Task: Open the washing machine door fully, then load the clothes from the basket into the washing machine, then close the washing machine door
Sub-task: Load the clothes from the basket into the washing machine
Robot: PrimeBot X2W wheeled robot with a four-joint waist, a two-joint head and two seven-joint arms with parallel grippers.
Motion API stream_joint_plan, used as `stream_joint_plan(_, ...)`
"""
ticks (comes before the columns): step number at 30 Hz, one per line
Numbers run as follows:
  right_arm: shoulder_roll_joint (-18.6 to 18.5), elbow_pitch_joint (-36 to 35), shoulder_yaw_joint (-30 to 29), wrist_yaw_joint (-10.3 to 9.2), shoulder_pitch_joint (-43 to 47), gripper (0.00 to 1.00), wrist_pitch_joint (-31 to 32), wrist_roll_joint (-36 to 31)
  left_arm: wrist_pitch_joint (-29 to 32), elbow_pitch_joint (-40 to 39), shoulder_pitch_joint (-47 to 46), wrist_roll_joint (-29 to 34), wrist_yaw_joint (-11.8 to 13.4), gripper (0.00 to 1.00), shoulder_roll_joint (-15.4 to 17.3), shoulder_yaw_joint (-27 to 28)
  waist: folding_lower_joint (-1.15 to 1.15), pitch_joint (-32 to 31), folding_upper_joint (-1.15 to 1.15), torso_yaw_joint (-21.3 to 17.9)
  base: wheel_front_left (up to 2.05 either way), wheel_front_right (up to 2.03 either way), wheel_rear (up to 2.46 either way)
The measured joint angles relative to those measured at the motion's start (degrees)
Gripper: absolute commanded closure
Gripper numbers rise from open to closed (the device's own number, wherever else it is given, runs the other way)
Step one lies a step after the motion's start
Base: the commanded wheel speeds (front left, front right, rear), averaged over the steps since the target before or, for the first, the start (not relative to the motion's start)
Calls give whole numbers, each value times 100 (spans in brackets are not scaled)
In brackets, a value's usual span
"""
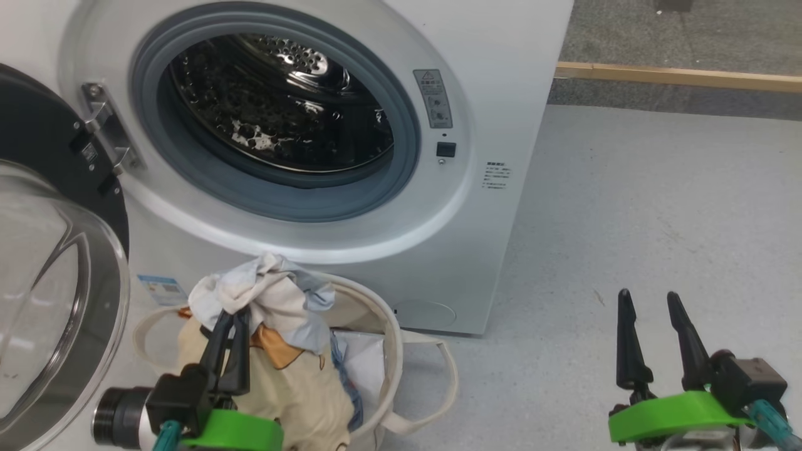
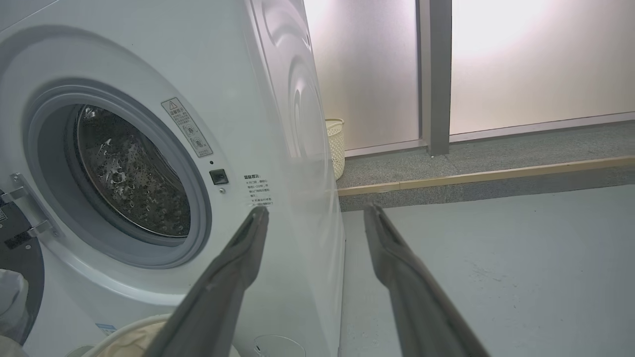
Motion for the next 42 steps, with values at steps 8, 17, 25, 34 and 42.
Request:
stream_joint_plan(8,2,-1,-20,0,40,0,0,2,0,-83,19,64,-172,100,-33,144,0,-40,0,-145,0,0,0)
stream_joint_plan(17,2,-35,54,0,40,0,0,53,0,9,88,100,-276,100,-213,288,0,55,0,-265,0,0,0)
stream_joint_plan(25,3,-577,208,0,-124,0,0,236,0,226,-469,110,-503,100,-198,556,0,613,0,-413,0,0,0)
stream_joint_plan(34,-1,-1058,203,0,-628,0,0,332,-1,541,-2396,109,-827,100,-67,945,0,1764,0,-568,0,0,0)
stream_joint_plan(42,-2,-1279,203,0,-1216,0,0,311,-43,1162,-4262,-148,-1109,100,18,1477,2,2801,0,-728,0,0,0)
